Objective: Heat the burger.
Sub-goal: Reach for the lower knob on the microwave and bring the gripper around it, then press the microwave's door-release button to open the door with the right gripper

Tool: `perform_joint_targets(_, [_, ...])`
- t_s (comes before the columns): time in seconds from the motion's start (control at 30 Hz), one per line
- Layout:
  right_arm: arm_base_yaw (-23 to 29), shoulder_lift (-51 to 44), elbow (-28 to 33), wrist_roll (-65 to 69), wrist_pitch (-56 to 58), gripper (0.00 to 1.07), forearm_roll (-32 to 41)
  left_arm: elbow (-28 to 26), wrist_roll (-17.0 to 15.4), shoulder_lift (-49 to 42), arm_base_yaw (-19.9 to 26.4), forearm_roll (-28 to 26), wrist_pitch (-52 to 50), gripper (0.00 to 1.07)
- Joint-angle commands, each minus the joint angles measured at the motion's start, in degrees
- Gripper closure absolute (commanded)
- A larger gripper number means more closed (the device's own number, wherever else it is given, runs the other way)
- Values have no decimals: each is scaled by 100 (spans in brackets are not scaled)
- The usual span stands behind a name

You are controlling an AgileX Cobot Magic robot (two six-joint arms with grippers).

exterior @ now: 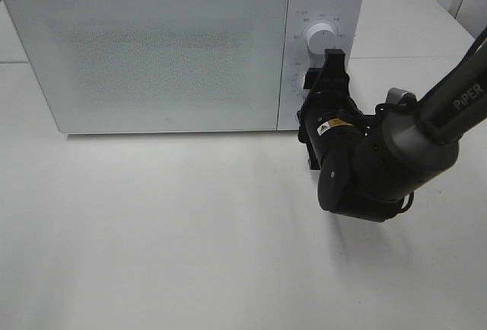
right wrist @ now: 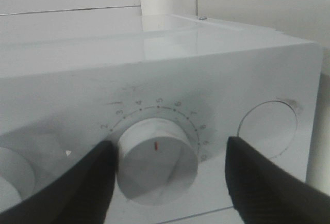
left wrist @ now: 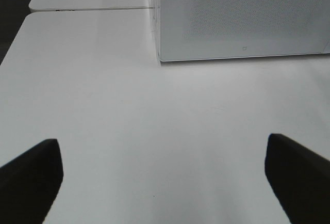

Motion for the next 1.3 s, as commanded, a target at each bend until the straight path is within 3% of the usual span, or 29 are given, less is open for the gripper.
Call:
perform_joint_targets(0.03, [-63,-103,-132,-304,-1071,36,-201,23,-29,-109,23,-40,-63,7])
perform_joint_targets(0.37, [-52,-487,86,-848,-223,36,-905,23,-29,-109,23,-40,-63,7])
perform_joint_targets(0.73, [-52,-1220,665,-2108,1879,36,-1478,23,-29,-109,23,-40,-63,7])
perform_joint_targets(0.93, [-69,-1793,773,-3994,3489,36,-1667,23,-29,-109,23,-40,-63,7])
perform_joint_targets(1.03, [-69,-2166,773,-5684,4629,36,-1667,23,-29,-109,23,-40,-63,7])
perform_joint_targets(1.27, [-138,-2636,768,-7517,6045,36,-1788,23,-29,-109,23,-40,-63,7])
perform_joint_targets(1.3, [-269,-2785,699,-7804,6721,36,-2023,23,-29,-109,23,-40,-63,7])
